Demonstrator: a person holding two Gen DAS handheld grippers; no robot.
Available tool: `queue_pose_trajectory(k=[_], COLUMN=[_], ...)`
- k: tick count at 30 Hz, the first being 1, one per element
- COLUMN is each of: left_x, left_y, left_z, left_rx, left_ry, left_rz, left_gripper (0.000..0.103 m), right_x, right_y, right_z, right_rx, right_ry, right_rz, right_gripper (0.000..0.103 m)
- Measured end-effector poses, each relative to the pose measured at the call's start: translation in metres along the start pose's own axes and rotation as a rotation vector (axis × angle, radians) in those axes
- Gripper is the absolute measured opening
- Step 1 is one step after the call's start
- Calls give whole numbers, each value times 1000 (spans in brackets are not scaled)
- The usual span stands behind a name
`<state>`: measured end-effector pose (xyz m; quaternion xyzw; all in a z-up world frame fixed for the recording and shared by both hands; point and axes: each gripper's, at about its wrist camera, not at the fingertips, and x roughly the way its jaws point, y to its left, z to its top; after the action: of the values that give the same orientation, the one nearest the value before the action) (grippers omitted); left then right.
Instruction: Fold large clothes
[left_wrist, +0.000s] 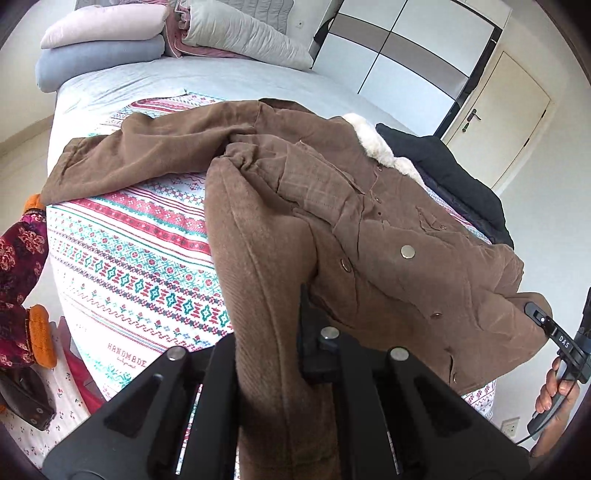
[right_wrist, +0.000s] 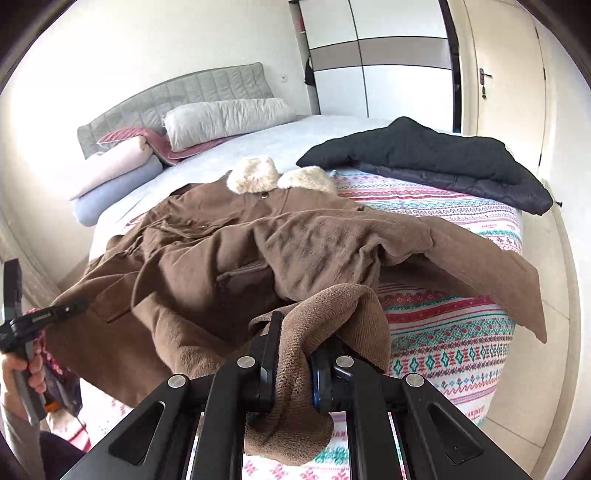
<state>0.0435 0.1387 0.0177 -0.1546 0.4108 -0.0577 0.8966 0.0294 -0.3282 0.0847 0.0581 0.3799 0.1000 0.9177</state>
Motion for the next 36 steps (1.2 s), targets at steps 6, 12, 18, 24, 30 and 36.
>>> queue_pose_trajectory(k=[6,12,18,24,30,36], left_x=[-20,-5,3,-23,-22,51], left_y=[0,14,27,20,8,-25], left_z=[3,-7,-9,8,68,164], left_rx=[41,117,87,134,146,329], left_ry=[-26,78,144,40,-5,60], left_rz=[8,37,29,167,153,165], left_gripper=[7,19,34,81,82,83], right_x=[-38,-36,-59,-56,-30,48], right_y=[17,-16,-53,-71,-73,-70], right_z=[-15,-19,-16,9,80,163], right_rx=[-22,104,204,257,182,102], right_ry=[113,189,114,92,107,166], right_rz=[154,258,248,172,84,41], right_gripper=[16,32,50,65,74,76])
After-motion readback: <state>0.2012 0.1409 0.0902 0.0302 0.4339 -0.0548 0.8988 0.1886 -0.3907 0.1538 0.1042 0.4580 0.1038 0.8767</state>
